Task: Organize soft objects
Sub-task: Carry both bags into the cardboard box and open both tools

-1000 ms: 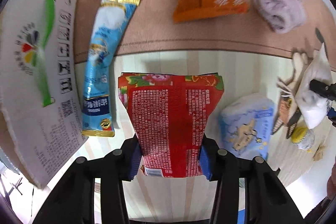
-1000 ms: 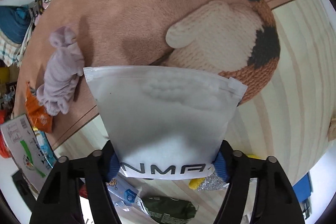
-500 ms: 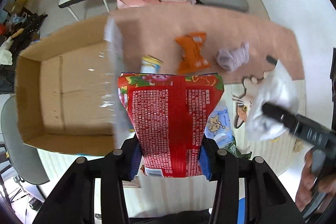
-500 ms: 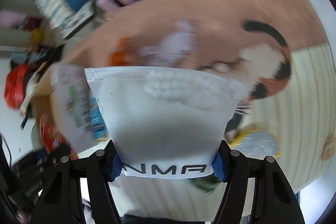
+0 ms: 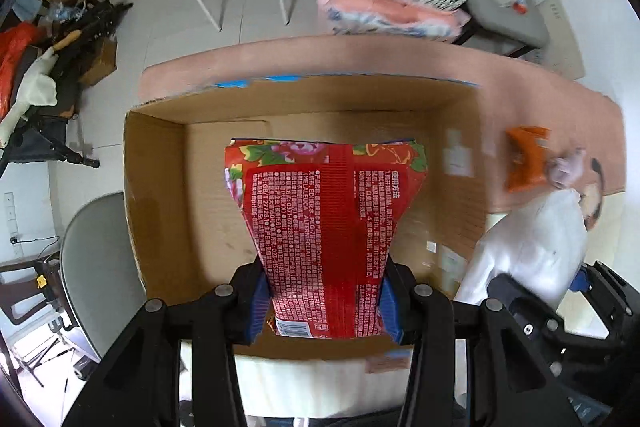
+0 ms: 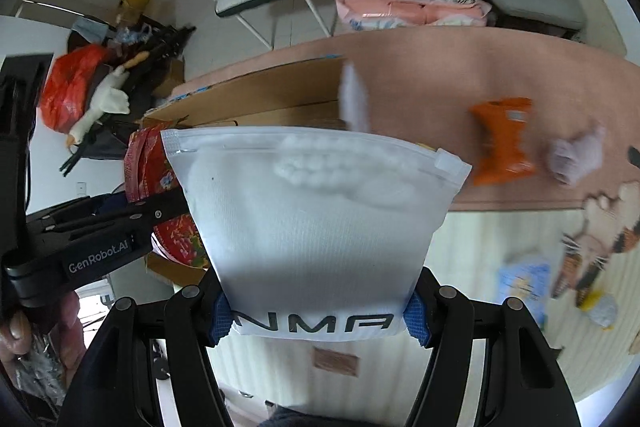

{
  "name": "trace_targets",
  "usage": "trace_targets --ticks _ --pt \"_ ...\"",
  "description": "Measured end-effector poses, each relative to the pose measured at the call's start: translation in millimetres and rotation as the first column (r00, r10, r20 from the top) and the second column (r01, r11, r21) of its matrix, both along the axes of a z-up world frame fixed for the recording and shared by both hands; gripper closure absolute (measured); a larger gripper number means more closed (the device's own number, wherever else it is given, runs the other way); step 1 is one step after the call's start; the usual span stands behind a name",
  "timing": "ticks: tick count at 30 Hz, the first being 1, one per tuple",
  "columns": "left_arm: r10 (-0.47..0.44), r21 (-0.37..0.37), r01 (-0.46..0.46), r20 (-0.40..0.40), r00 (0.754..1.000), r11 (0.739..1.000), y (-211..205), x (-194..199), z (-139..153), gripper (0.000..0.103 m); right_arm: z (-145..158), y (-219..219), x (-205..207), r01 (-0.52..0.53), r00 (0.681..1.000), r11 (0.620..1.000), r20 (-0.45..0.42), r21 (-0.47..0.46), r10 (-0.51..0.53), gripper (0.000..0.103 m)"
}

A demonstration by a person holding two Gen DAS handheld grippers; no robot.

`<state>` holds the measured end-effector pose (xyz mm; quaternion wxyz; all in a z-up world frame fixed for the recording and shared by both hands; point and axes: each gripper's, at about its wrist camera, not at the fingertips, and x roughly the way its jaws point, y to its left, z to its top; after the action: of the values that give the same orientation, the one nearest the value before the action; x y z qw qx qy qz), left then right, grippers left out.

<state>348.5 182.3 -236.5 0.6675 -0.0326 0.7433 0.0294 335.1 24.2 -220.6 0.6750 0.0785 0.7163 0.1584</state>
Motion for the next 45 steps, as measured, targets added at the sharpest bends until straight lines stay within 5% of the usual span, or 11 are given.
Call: trace_targets --ticks 10,21,24,29,37,45 --pt "0.018 -0.112 -0.033 -0.133 0.991 0.993 56.2 42.3 -90.7 0.061 -78.6 90.1 42.8 -0.066 0.997 0.987 -0.043 -0.144 0.061 0.034" --pt "-0.029 -0.262 -0.035 -0.238 0.971 0.965 40.2 57.0 -135.3 0.060 -138.5 94.3 60.0 -0.099 0.993 0.965 -0.080 -0.242 0.082 0.032" --pt "-0.027 -0.250 -0.038 -0.251 0.968 0.968 34.6 59.5 -139.5 0.059 -146.8 90.3 62.0 -0.096 0.993 0.962 -0.098 -0.256 0.073 0.030" --pt "-0.008 -0.231 -0.047 -0.232 0.973 0.972 34.6 60.1 -120.0 0.054 -143.0 87.3 60.0 -0.089 0.990 0.969 -0.124 -0.232 0.061 0.022" --pt "-0.017 -0.132 0.009 -0.063 0.998 0.991 47.4 36.5 -39.1 0.013 -80.8 80.3 41.2 -0.090 0.996 0.962 -0.045 -0.258 0.081 0.005" --pt "0.029 -0.127 -0.022 0.057 0.998 0.992 61.0 -24.5 7.2 0.003 -29.6 71.5 -6.1 -0.087 0.994 0.960 0.040 -0.267 0.101 0.000"
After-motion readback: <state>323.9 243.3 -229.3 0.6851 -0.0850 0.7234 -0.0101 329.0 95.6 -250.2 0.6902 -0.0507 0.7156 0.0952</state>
